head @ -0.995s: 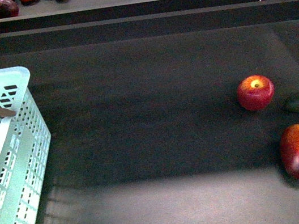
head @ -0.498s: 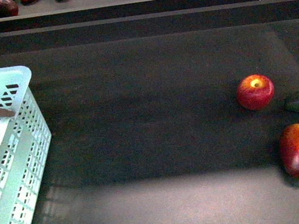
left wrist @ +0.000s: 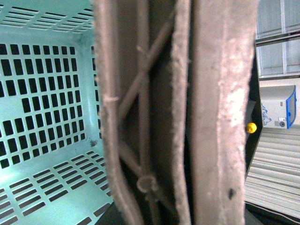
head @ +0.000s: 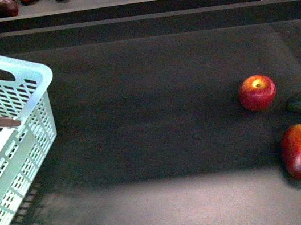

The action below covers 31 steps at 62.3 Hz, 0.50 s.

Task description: Pick apple with right arm and hold basket with left

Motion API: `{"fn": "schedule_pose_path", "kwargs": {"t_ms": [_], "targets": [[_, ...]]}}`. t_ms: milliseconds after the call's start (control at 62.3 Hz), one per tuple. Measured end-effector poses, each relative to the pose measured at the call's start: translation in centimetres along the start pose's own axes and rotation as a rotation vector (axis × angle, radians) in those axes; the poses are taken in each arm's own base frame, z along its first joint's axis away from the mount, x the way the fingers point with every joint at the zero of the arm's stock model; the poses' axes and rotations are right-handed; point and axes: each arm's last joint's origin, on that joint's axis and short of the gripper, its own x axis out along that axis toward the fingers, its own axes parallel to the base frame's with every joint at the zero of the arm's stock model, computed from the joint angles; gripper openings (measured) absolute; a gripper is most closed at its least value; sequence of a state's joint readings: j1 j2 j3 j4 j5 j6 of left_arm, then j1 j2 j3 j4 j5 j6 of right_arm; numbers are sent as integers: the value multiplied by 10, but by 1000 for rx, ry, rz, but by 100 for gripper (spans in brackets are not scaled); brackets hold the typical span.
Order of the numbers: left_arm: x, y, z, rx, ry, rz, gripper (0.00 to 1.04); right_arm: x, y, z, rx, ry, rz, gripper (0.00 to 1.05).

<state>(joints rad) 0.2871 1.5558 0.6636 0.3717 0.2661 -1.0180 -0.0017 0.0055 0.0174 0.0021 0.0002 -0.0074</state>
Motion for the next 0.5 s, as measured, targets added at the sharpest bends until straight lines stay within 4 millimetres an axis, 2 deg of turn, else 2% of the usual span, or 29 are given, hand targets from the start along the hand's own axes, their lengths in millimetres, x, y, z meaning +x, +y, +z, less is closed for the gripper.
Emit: {"fn": "schedule_pose_path", "kwargs": {"t_ms": [144, 257, 417, 498], "targets": [[-18, -22, -9, 42, 22, -42, 15, 0, 0, 0, 0, 0, 0, 96], [-30, -43, -23, 76, 70, -73, 15, 0, 0, 0, 0, 0, 0, 96], [-46, -98, -62, 176, 173, -185, 15, 0, 0, 0, 0, 0, 0, 96], [-50, -116, -79, 209, 220, -241, 15, 0, 0, 0, 0, 0, 0, 96]]}}
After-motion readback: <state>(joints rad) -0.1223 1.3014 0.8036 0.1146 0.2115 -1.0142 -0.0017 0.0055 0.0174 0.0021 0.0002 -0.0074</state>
